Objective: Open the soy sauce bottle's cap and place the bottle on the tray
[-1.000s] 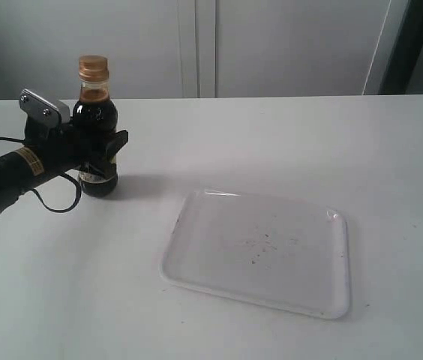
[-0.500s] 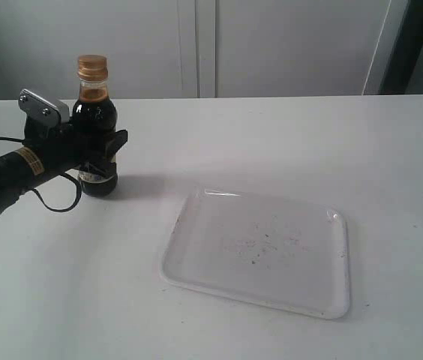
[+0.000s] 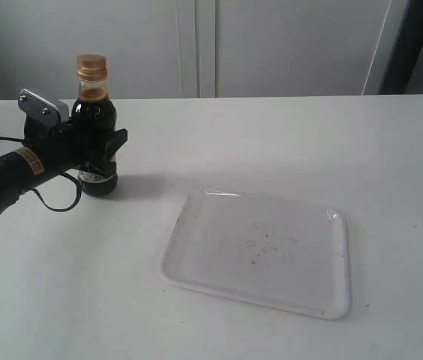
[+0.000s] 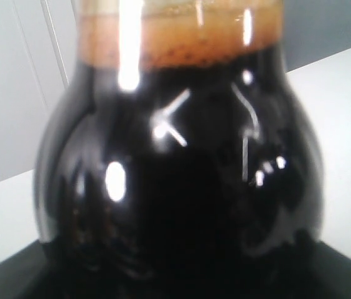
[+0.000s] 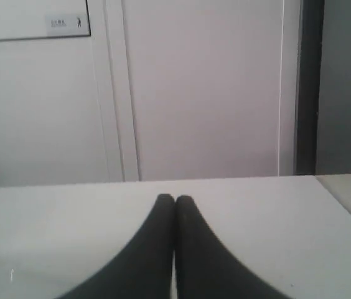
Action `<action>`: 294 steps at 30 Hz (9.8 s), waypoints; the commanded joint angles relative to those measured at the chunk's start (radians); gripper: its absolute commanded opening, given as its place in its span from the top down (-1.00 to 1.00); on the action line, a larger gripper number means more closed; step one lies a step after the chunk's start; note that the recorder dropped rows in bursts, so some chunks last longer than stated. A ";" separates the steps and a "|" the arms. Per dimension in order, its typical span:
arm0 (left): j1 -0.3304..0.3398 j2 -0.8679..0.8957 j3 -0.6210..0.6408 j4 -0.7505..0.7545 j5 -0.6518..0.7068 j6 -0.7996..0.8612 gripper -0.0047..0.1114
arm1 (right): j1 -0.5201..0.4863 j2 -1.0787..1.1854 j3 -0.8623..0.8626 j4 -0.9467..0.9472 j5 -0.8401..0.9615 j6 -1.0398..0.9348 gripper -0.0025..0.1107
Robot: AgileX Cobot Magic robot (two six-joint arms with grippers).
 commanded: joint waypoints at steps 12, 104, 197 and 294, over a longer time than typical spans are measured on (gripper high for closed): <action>0.001 -0.005 0.000 -0.014 0.007 0.007 0.92 | -0.005 0.101 -0.159 0.008 -0.145 0.078 0.96; 0.001 -0.005 0.000 0.005 0.007 0.069 0.92 | 0.551 2.024 -1.764 0.990 0.526 -1.099 0.96; 0.001 -0.005 0.000 0.032 0.007 0.094 0.92 | 0.542 1.938 -1.836 0.477 0.678 -0.789 0.96; -0.396 -0.268 0.023 0.012 0.007 -0.128 0.92 | 0.057 1.402 -1.178 -0.058 0.744 -0.312 0.96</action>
